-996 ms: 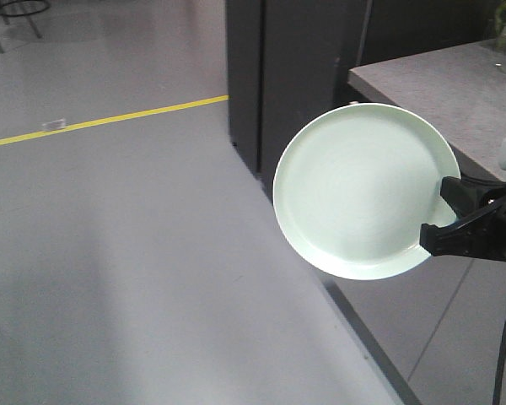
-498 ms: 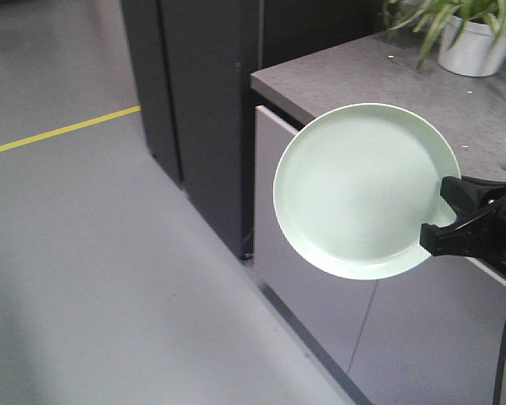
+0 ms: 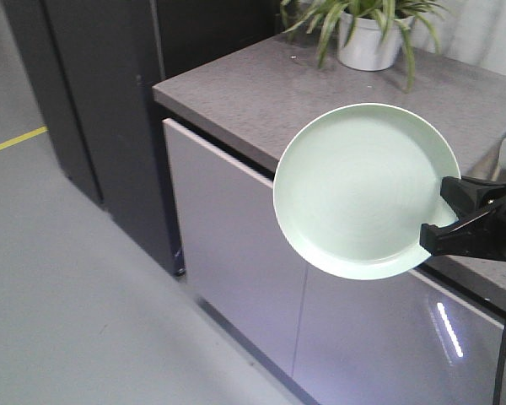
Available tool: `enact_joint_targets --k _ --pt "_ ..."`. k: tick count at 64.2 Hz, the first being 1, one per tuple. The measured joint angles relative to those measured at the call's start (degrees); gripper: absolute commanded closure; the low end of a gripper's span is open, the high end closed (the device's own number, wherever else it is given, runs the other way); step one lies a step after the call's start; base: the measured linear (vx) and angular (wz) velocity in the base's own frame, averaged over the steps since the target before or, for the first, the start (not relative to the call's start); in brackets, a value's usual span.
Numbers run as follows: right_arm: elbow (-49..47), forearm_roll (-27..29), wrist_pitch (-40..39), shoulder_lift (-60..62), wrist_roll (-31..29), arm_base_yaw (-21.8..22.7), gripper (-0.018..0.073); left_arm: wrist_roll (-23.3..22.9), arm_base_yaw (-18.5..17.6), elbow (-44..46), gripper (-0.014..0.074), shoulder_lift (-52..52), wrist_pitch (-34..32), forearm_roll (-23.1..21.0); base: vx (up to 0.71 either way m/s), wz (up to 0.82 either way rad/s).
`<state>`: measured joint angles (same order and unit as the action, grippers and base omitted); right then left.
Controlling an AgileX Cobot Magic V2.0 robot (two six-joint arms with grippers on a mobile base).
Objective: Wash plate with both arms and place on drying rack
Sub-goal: 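Hold the plate in the right gripper while turning toward the sink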
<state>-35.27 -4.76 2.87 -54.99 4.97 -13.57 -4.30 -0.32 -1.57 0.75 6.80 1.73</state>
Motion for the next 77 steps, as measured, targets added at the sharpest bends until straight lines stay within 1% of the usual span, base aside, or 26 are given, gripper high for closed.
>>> enact_joint_targets --k 77 --pt "0.00 0.00 0.00 0.00 0.00 0.00 0.0569 0.00 0.00 0.00 0.0602 0.00 0.00 0.00 0.10 -0.40"
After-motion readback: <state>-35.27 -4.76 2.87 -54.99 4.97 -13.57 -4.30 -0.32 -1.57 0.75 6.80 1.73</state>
